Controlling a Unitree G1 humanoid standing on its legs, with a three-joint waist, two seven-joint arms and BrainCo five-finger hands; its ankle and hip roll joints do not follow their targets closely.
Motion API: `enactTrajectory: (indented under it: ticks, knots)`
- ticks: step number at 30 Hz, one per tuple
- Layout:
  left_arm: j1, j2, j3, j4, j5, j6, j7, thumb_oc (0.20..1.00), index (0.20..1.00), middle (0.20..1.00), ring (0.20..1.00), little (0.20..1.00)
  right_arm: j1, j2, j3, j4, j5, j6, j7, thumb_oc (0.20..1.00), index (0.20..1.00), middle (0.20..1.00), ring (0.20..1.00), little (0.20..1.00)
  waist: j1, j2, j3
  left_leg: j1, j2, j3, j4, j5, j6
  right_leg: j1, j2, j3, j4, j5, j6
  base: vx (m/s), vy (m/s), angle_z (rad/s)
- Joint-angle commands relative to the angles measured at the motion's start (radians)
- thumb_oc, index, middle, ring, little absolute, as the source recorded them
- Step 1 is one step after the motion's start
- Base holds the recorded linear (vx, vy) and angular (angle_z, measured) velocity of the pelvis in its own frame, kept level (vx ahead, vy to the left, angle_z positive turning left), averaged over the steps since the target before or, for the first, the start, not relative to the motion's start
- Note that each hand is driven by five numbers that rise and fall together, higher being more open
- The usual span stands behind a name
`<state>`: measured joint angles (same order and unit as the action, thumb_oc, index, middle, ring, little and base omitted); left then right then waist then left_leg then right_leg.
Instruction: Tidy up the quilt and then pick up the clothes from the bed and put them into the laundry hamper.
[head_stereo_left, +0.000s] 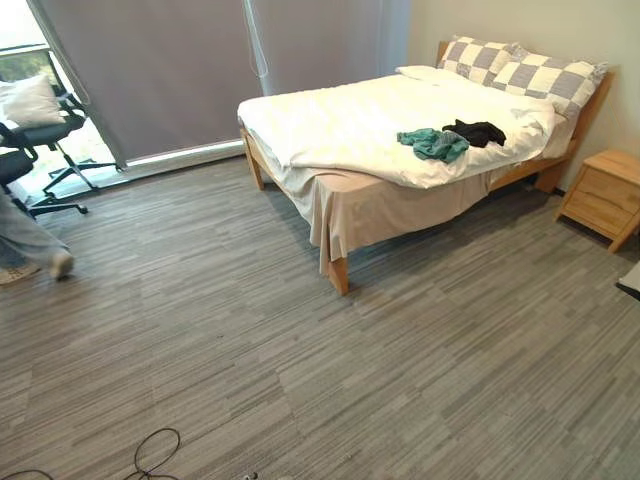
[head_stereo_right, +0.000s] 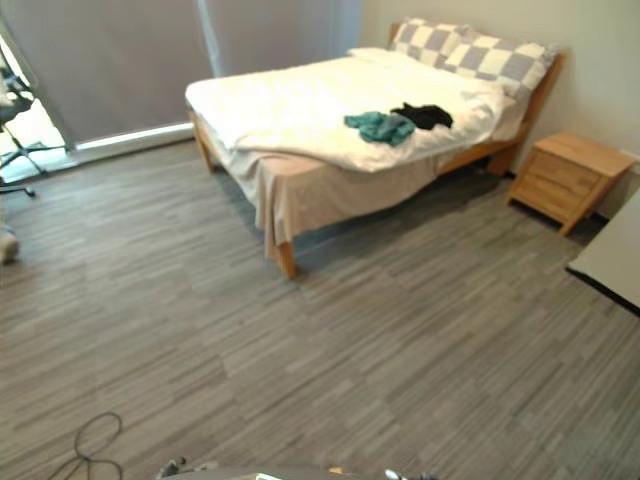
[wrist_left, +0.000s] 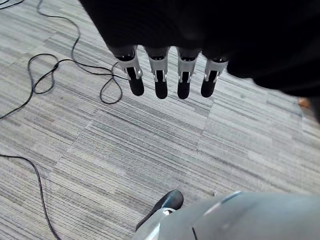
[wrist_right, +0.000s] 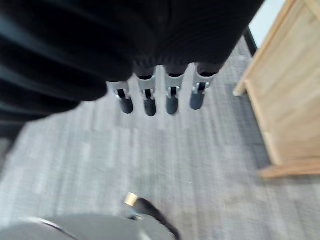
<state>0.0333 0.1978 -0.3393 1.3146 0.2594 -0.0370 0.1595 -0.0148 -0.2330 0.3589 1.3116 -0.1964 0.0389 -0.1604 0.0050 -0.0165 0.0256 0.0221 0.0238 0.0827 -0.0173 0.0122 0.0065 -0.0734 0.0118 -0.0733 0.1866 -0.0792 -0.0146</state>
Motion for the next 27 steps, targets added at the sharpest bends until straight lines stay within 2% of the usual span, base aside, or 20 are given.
enactTrajectory:
  ticks: [1, 8, 11, 12, 13, 14, 15, 16, 18, 19, 20, 22, 23, 24, 25, 26, 27]
  knots:
    - [-0.089, 0.0, 0.006, 0.015, 0.038, -0.01, 0.011, 1.0, 1.0, 1.0, 1.0, 1.0, -0.083, 0.016, -0.015, 0.008, -0.008, 0.0, -0.012, 1.0, 1.0, 1.0, 1.0, 1.0, 0.004, -0.032, 0.135, 0.112, -0.019, 0.017, -0.07, -0.098, -0.027, 0.189, -0.081, 0.051, -0.245, -0.002, 0.139, 0.01, 0.005, 0.05]
    - [-0.096, 0.009, 0.003, 0.004, 0.034, -0.011, 0.006, 1.0, 1.0, 1.0, 1.0, 1.0, -0.078, 0.018, -0.036, 0.0, 0.021, 0.001, -0.01, 1.0, 1.0, 1.0, 1.0, 1.0, -0.002, -0.035, 0.141, 0.098, -0.023, 0.019, -0.07, -0.102, -0.02, 0.172, -0.083, 0.066, -0.236, -0.003, 0.144, 0.04, 0.045, -0.06]
    - [-0.117, 0.027, -0.01, -0.007, 0.049, -0.01, 0.008, 1.0, 1.0, 1.0, 1.0, 1.0, -0.081, 0.02, -0.056, 0.008, 0.047, -0.001, -0.008, 1.0, 1.0, 1.0, 1.0, 1.0, -0.003, -0.038, 0.154, 0.088, -0.021, 0.019, -0.07, -0.105, -0.006, 0.105, -0.076, 0.068, -0.114, -0.033, 0.15, 0.02, 0.045, -0.06]
    - [-0.117, 0.027, -0.01, -0.007, 0.049, -0.01, 0.008, 1.0, 1.0, 1.0, 1.0, 1.0, -0.082, 0.02, -0.056, 0.008, 0.047, -0.001, -0.008, 1.0, 1.0, 1.0, 1.0, 1.0, -0.002, -0.039, 0.153, 0.086, -0.022, 0.02, -0.07, -0.105, -0.006, 0.101, -0.077, 0.069, -0.108, -0.036, 0.15, 0.02, 0.066, -0.07]
    - [-0.134, 0.042, -0.011, -0.029, 0.044, -0.007, 0.01, 1.0, 1.0, 1.0, 1.0, 1.0, -0.082, 0.016, -0.109, -0.003, 0.13, -0.007, -0.017, 1.0, 1.0, 1.0, 1.0, 1.0, -0.009, -0.033, 0.175, 0.095, -0.019, 0.018, -0.07, -0.115, 0.009, 0.01, -0.069, 0.063, 0.105, -0.043, 0.188, 0.03, 0.122, -0.07]
    - [-0.138, 0.049, -0.018, -0.051, 0.053, -0.004, 0.021, 1.0, 1.0, 1.0, 1.0, 1.0, -0.082, 0.009, -0.14, -0.033, 0.171, -0.014, -0.03, 1.0, 1.0, 1.0, 1.0, 1.0, -0.029, -0.013, 0.212, 0.122, -0.008, 0.02, -0.07, -0.125, 0.018, -0.11, -0.065, 0.06, 0.316, 0.017, 0.226, 0.03, 0.122, -0.07]
    - [-0.138, 0.049, -0.018, -0.051, 0.053, -0.004, 0.021, 1.0, 1.0, 1.0, 1.0, 1.0, -0.082, 0.009, -0.14, -0.034, 0.171, -0.014, -0.03, 1.0, 1.0, 1.0, 1.0, 1.0, -0.027, -0.015, 0.211, 0.121, -0.011, 0.022, -0.07, -0.125, 0.018, -0.115, -0.067, 0.063, 0.324, 0.014, 0.227, 0.11, 0.092, -0.08]
    - [-0.136, 0.052, -0.023, -0.048, 0.066, -0.001, 0.019, 1.0, 1.0, 1.0, 1.0, 1.0, -0.077, 0.008, -0.155, -0.041, 0.188, -0.017, -0.034, 1.0, 1.0, 1.0, 1.0, 1.0, -0.04, -0.002, 0.222, 0.145, -0.001, 0.018, -0.07, -0.138, 0.016, -0.159, -0.058, 0.063, 0.388, 0.028, 0.229, 0.2, 0.043, -0.02]
    - [-0.136, 0.052, -0.024, -0.046, 0.068, 0.001, 0.017, 1.0, 1.0, 1.0, 1.0, 1.0, -0.072, 0.005, -0.161, -0.051, 0.193, -0.017, -0.037, 1.0, 1.0, 1.0, 1.0, 1.0, -0.049, 0.003, 0.23, 0.167, 0.0, 0.019, -0.07, -0.149, 0.014, -0.192, -0.055, 0.062, 0.419, 0.021, 0.224, 0.27, 0.027, -0.09]
    - [-0.137, 0.052, -0.026, -0.032, 0.079, 0.005, 0.011, 1.0, 1.0, 1.0, 1.0, 1.0, -0.058, 0.001, -0.172, -0.053, 0.199, -0.02, -0.04, 1.0, 1.0, 1.0, 1.0, 1.0, -0.07, 0.003, 0.233, 0.192, -0.008, 0.02, -0.07, -0.175, 0.002, -0.216, -0.049, 0.048, 0.298, 0.001, 0.209, 0.42, -0.034, -0.2]
    - [-0.136, 0.048, -0.026, -0.019, 0.085, 0.007, 0.003, 1.0, 1.0, 1.0, 1.0, 1.0, -0.052, -0.002, -0.178, -0.049, 0.197, -0.019, -0.039, 1.0, 1.0, 1.0, 1.0, 1.0, -0.086, 0.0, 0.235, 0.206, -0.014, 0.017, -0.07, -0.192, -0.004, -0.203, -0.054, 0.043, 0.195, 0.005, 0.202, 0.56, -0.065, -0.12]
    - [-0.137, 0.046, -0.035, -0.002, 0.125, 0.008, -0.006, 1.0, 1.0, 1.0, 1.0, 1.0, -0.045, -0.008, -0.185, -0.039, 0.19, -0.013, -0.039, 1.0, 1.0, 1.0, 1.0, 1.0, -0.112, 0.002, 0.239, 0.231, -0.014, 0.008, -0.07, -0.216, -0.025, -0.201, -0.083, 0.031, -0.057, 0.059, 0.203, 0.5, -0.107, 0.05]
    - [-0.14, 0.047, -0.041, 0.003, 0.146, 0.007, -0.01, 1.0, 1.0, 1.0, 1.0, 1.0, -0.04, -0.007, -0.189, -0.028, 0.189, -0.008, -0.035, 1.0, 1.0, 1.0, 1.0, 1.0, -0.126, 0.003, 0.235, 0.246, -0.015, 0.007, -0.07, -0.23, -0.036, -0.218, -0.1, 0.046, -0.136, 0.085, 0.214, 0.55, -0.11, 0.23]
    - [-0.141, 0.046, -0.044, 0.008, 0.162, 0.004, -0.009, 1.0, 1.0, 1.0, 1.0, 1.0, -0.032, -0.006, -0.197, -0.016, 0.189, -0.006, -0.03, 1.0, 1.0, 1.0, 1.0, 1.0, -0.142, 0.011, 0.232, 0.269, -0.011, 0.005, -0.07, -0.251, -0.045, -0.228, -0.105, 0.071, -0.187, 0.109, 0.226, 0.8, -0.148, 0.28]
    - [-0.136, 0.045, -0.046, 0.018, 0.16, -0.007, -0.014, 1.0, 1.0, 1.0, 1.0, 1.0, -0.009, -0.004, -0.202, 0.008, 0.195, -0.008, -0.016, 1.0, 1.0, 1.0, 1.0, 1.0, -0.152, 0.021, 0.215, 0.314, -0.007, 0.003, -0.07, -0.287, -0.055, -0.229, -0.1, 0.098, -0.197, 0.124, 0.223, 0.64, -0.108, 0.26]
    - [-0.135, 0.045, -0.046, 0.018, 0.16, -0.007, -0.014, 1.0, 1.0, 1.0, 1.0, 1.0, -0.008, -0.004, -0.202, 0.008, 0.195, -0.008, -0.016, 1.0, 1.0, 1.0, 1.0, 1.0, -0.152, 0.022, 0.216, 0.316, -0.005, 0.004, -0.07, -0.288, -0.055, -0.226, -0.098, 0.097, -0.199, 0.124, 0.223, 0.65, -0.135, 0.21]
    - [-0.128, 0.043, -0.04, 0.014, 0.153, -0.008, -0.014, 1.0, 1.0, 1.0, 1.0, 1.0, 0.002, -0.007, -0.195, 0.026, 0.18, 0.0, -0.013, 1.0, 1.0, 1.0, 1.0, 1.0, -0.153, 0.029, 0.212, 0.34, 0.007, -0.002, -0.07, -0.252, -0.058, -0.221, -0.086, 0.098, -0.178, 0.143, 0.207, 0.21, -0.055, 0.37]
